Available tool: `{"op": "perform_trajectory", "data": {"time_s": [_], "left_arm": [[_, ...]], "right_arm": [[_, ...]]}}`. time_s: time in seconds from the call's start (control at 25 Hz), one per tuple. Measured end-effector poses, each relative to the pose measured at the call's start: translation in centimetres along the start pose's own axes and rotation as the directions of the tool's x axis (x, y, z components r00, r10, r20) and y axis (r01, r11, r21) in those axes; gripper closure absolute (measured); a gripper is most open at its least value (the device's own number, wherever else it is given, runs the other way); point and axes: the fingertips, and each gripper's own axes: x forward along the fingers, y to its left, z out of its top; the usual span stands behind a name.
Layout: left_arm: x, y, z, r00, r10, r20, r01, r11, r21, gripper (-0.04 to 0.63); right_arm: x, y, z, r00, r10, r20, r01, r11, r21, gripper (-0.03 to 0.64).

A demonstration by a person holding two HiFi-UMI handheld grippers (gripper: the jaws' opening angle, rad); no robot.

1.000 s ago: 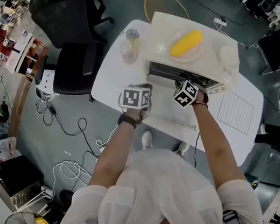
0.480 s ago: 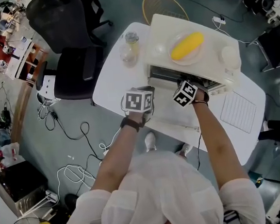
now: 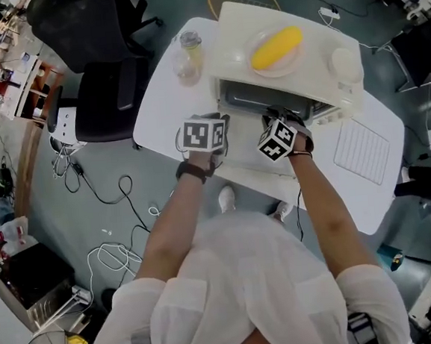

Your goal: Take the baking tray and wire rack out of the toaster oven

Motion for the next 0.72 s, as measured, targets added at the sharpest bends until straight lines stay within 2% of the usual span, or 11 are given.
{"op": "perform_trajectory", "data": {"time_s": [0.04, 0.12, 0.36, 0.72], "left_arm": [[0.0, 0.1, 0.0, 1.0, 0.005, -0.005, -0.005, 1.0, -0.002, 0.495], [0.1, 0.3, 0.1, 1.0, 0.018, -0.009, -0.018, 1.0, -0.005, 0.464], [0.6, 0.9, 0.6, 0.998, 0.06, -0.001, -0.06, 0.998, -0.017, 0.462], [2.6, 1.8, -0.6, 0.992, 0.111, -0.063, -0.111, 0.994, 0.007, 0.463]], "right_arm": [[-0.3, 0.5, -0.1, 1.0, 0.008, 0.006, -0.008, 1.0, 0.01, 0.518], [-0.8, 1.4, -0.2, 1.0, 0.025, 0.015, -0.025, 0.999, 0.02, 0.518], [-2.4, 4.0, -0.8, 0.998, 0.047, 0.042, -0.049, 0.998, 0.037, 0.52], [-4.3, 7.4, -1.5, 0.994, 0.094, 0.061, -0.094, 0.995, 0.009, 0.525]]}}
